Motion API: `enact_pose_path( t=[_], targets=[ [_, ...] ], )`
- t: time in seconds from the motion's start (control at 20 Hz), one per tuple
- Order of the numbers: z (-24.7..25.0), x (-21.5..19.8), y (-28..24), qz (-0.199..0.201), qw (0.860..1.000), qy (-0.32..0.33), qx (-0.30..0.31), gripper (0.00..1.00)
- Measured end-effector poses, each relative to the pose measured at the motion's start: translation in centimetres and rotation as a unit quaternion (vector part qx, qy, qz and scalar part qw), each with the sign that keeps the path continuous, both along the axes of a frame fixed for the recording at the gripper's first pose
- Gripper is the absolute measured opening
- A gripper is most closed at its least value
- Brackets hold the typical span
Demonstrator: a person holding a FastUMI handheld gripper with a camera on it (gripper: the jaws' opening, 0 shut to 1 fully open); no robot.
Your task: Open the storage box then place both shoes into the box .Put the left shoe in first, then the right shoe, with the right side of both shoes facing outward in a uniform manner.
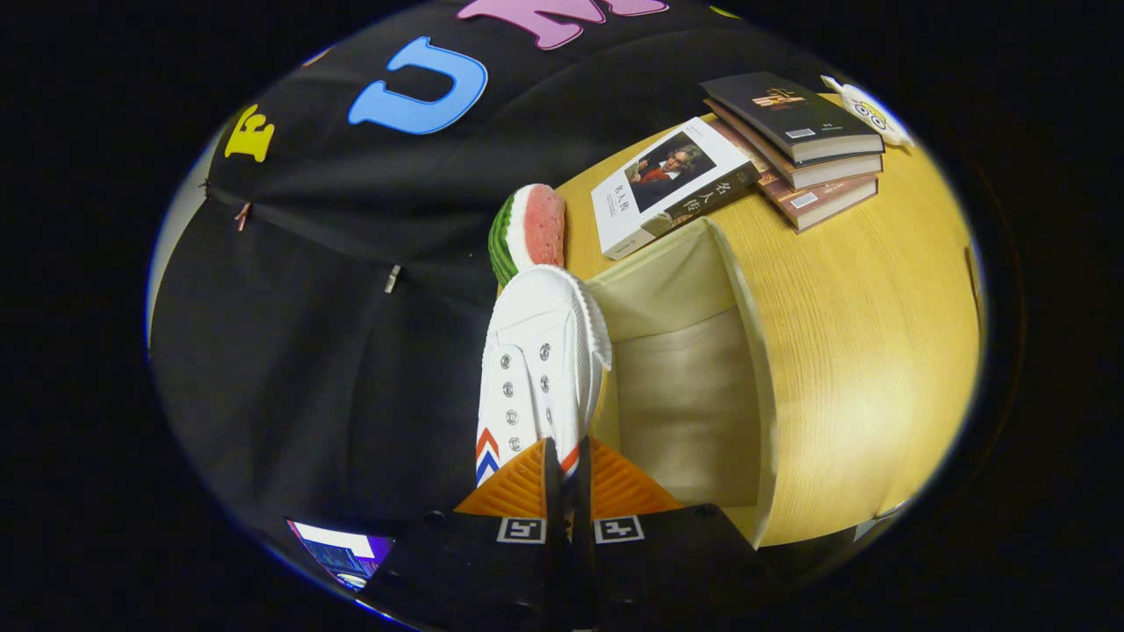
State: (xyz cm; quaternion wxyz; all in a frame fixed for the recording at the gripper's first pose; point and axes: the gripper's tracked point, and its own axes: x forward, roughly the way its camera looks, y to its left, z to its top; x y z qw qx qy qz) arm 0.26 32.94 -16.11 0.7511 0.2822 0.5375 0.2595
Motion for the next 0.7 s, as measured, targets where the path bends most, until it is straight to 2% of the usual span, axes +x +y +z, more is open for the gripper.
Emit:
enact_pose_path(
  t=[0.15, 0.2, 0.3, 0.35, 0.5, 0.7],
  targets=[
    [-1.8, -0.3, 0.8, 0.016, 0.999, 0.014, -0.031, 0.05],
    [-1.4, -0.4, 1.7, 0.027, 1.000, 0.007, -0.009, 0.07],
    [-1.8, -1.0, 3.7, 0.034, 0.999, -0.008, 0.013, 0.69],
    [-0.2, 0.1, 1.8, 0.034, 0.999, -0.018, 0.006, 0.99],
    [1.5, 1.2, -0.9, 0.032, 0.998, -0.053, -0.010, 0.98],
    [4.8, 3.7, -8.3, -0.008, 0.995, -0.098, -0.021, 0.98]
  ],
)
